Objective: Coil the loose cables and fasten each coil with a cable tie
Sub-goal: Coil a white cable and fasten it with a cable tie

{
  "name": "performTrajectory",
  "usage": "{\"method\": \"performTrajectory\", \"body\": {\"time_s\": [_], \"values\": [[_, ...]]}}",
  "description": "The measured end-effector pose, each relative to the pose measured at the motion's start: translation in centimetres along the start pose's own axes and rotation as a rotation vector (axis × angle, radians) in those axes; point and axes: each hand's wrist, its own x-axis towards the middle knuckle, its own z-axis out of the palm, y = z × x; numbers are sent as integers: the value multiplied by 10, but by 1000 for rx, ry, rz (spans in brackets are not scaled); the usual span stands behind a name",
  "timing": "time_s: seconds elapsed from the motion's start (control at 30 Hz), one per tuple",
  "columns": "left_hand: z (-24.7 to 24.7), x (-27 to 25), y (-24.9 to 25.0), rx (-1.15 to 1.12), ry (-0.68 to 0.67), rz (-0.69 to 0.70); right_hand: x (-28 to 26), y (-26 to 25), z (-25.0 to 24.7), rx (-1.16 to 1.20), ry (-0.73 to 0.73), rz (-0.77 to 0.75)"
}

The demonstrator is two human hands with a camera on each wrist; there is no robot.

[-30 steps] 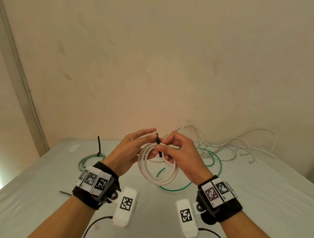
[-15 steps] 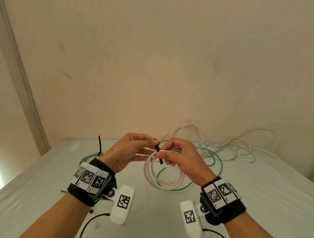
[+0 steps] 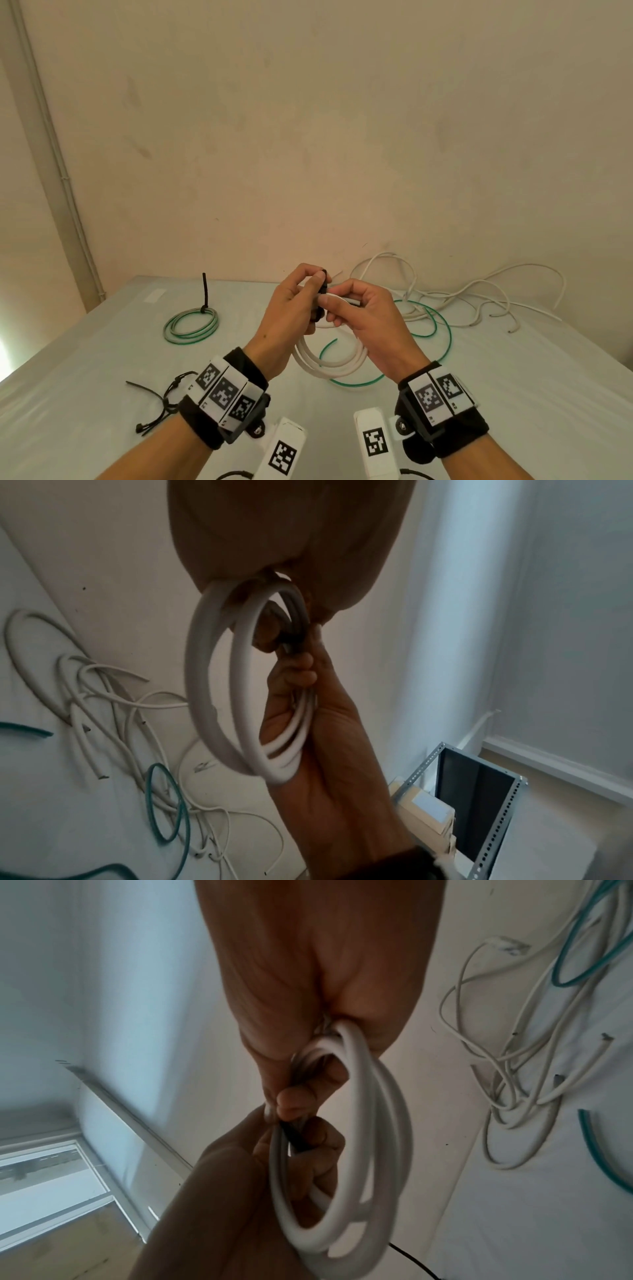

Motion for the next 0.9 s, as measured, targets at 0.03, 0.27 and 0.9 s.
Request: {"method": "performTrajectory", "body": {"time_s": [0.03,0.27,0.9], "values": [[1,1,-1,2,21,16,0,0,1,-6,3,-1],[2,0,-7,10,141,124,-1,1,8,5,-5,4],[-21,21,0,-118,191,-15,10,-20,-9,-243,-232,-35]]}}
